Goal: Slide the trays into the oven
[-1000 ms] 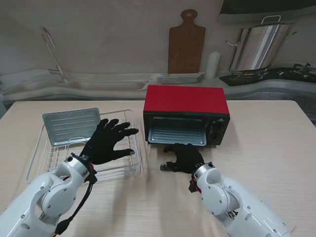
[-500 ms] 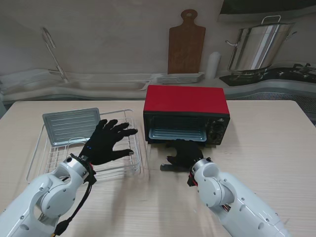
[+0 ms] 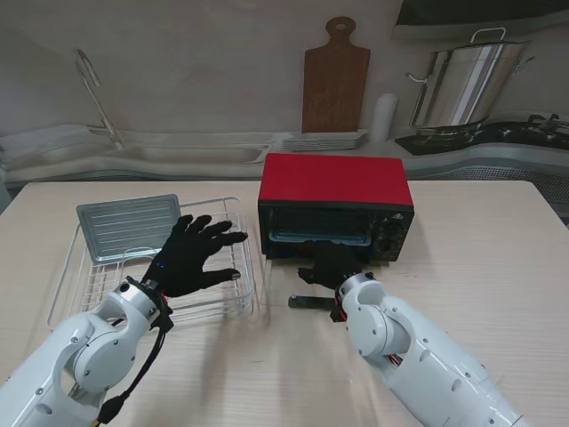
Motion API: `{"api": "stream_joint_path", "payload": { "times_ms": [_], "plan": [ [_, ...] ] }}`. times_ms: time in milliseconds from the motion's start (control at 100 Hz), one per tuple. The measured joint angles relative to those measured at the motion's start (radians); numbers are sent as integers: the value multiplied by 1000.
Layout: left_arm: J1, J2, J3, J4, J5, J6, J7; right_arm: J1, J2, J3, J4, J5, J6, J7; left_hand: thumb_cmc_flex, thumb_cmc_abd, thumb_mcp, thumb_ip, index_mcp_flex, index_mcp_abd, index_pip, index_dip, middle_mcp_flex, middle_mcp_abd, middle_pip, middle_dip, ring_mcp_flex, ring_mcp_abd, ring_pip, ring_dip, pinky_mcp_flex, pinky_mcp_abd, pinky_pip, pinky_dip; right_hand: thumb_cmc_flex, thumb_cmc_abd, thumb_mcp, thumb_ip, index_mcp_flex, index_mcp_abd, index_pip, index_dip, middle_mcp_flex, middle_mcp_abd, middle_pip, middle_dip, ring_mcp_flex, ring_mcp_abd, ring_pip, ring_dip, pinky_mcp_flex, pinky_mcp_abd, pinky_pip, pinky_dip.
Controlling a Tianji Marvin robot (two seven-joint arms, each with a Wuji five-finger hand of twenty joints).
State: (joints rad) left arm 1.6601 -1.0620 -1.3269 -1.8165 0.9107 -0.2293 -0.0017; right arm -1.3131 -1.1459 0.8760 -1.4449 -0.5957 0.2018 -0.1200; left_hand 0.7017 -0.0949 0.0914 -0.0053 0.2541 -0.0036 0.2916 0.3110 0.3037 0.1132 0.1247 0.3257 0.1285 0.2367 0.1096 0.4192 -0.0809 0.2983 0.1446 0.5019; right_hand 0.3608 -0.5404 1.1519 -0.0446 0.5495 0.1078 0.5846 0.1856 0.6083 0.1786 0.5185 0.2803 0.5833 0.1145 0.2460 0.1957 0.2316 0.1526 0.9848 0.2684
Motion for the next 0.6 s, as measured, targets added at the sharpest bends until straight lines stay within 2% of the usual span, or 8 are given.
{"api": "stream_joint_path", "payload": {
  "times_ms": [600],
  "plan": [
    [-3, 0, -6, 1, -1, -1, -8, 161, -66, -112, 171, 84, 75, -76, 0, 0, 0, 0, 0, 0, 0, 0, 0, 0, 0, 0, 0, 0, 0, 0, 0, 0, 0, 0, 0, -5, 0, 0, 0, -2, 0, 17, 1, -2, 13, 1, 0, 0, 0, 2, 4, 2, 9, 1]
  ]
}}
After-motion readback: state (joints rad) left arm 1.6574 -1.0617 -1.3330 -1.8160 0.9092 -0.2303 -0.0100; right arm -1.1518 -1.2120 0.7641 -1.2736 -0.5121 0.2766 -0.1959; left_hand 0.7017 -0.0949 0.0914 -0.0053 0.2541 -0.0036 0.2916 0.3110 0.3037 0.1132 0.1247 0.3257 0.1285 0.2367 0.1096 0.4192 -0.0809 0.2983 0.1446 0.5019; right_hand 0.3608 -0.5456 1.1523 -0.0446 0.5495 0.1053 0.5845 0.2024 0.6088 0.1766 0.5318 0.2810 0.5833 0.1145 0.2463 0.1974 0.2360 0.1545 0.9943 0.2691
